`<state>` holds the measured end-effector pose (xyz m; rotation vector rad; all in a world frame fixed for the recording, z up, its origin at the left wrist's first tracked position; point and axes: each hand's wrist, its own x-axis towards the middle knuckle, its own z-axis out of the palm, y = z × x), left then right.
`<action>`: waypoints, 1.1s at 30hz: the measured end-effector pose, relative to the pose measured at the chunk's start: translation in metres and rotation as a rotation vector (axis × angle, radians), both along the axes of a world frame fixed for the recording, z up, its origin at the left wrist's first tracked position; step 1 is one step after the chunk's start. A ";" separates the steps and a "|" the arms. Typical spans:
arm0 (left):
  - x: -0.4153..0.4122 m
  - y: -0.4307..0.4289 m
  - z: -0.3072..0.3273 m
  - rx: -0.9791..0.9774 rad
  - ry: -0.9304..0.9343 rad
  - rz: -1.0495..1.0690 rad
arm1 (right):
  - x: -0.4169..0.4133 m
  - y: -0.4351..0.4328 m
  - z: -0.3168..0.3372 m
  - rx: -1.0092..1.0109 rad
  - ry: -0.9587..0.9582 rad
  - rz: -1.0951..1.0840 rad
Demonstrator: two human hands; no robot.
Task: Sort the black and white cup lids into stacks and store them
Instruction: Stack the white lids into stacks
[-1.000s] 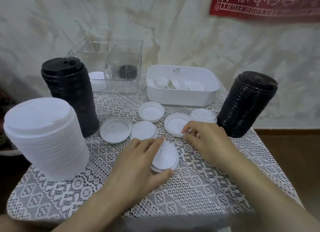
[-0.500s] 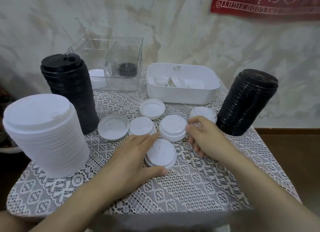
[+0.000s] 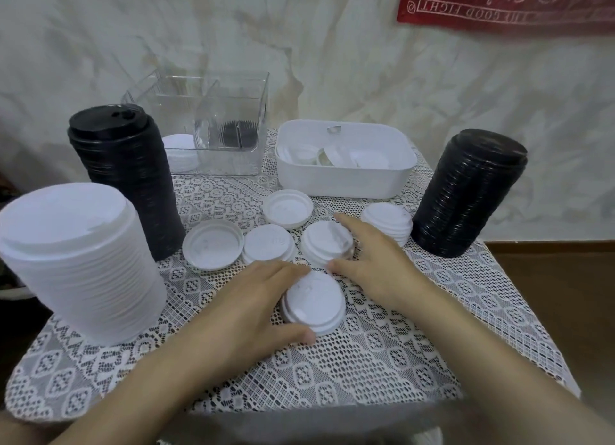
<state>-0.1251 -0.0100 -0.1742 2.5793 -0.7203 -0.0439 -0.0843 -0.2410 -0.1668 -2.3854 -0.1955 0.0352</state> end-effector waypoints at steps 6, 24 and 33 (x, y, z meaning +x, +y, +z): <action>-0.002 -0.003 0.000 -0.033 -0.013 0.063 | -0.001 0.000 0.002 0.104 -0.073 -0.058; 0.000 0.001 0.002 0.047 -0.034 0.038 | 0.003 0.001 0.008 -0.108 0.006 0.011; -0.001 -0.001 0.007 0.086 -0.019 0.047 | 0.011 0.006 0.007 -0.156 0.107 -0.010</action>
